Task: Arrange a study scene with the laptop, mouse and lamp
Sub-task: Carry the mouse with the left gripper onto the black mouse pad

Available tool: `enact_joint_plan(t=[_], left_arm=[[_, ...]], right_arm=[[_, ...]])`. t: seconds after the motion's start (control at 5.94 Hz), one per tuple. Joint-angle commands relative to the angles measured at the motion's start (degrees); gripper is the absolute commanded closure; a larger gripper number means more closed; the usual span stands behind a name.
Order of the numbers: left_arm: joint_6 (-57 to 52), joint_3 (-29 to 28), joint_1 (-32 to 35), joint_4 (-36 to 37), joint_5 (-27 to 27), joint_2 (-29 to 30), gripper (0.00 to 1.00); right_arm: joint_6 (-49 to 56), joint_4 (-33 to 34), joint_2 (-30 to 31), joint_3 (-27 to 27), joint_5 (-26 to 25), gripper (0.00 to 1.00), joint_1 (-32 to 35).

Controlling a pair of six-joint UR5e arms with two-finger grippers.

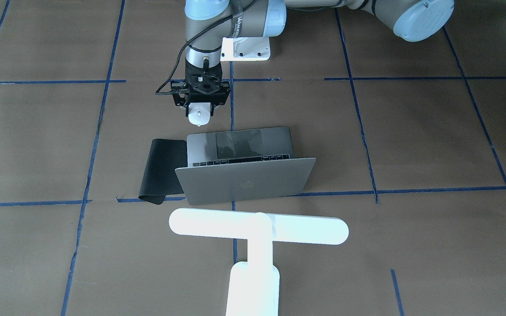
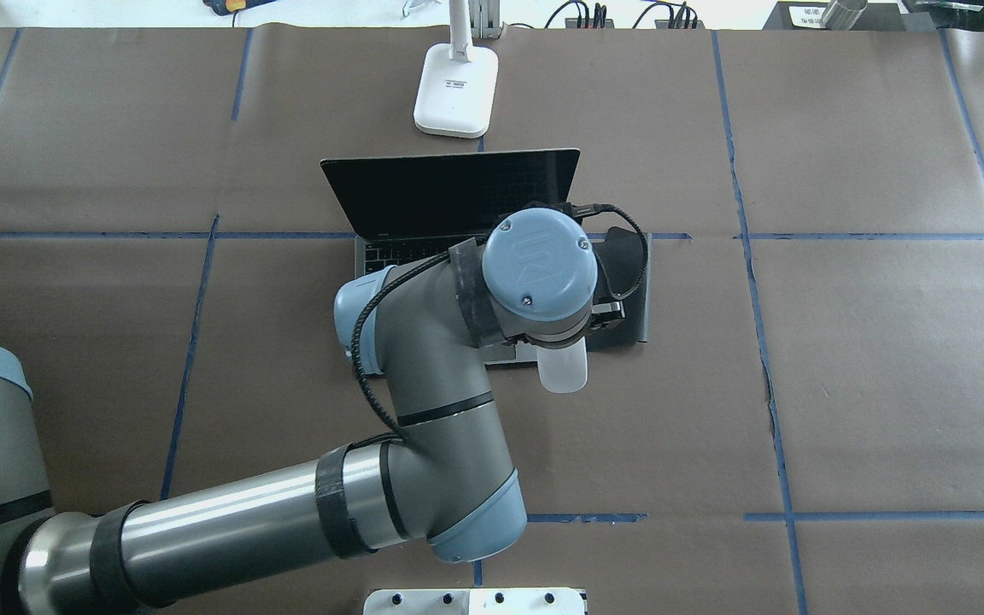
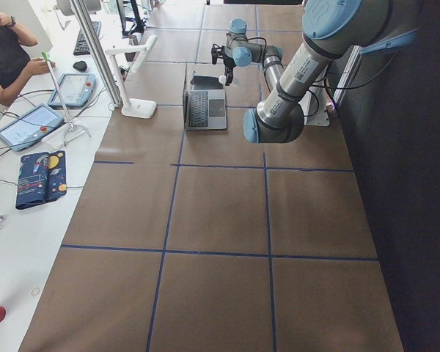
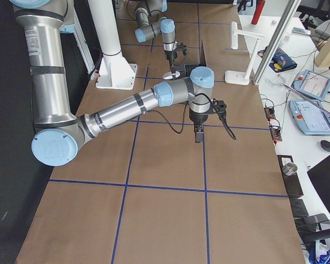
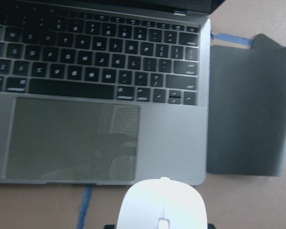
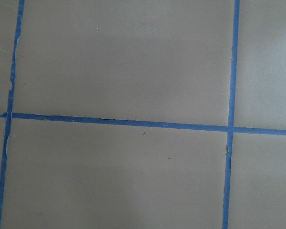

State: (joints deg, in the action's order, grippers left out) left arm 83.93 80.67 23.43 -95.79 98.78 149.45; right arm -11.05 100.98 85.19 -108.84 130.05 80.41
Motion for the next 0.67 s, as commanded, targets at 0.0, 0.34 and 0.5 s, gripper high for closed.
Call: enact_joint_plan(t=[0.0,0.34,0.5], left_arm=[[0.1,-14.1,0.9,-8.2,0.0,7.7,0.93],[0.0,-30.1,1.0,-19.9,-0.4,14.1,0.93],[0.0,-30.6,1.1,-20.0,-0.4,14.1,0.93]], right_arm=[[6.4,0.0,0.0,3.4,3.4,0.0,2.2],[6.3,0.0,0.5,3.5,3.3,0.0,2.2],[6.2,0.0,0.5,3.5,3.3,0.0,2.2]])
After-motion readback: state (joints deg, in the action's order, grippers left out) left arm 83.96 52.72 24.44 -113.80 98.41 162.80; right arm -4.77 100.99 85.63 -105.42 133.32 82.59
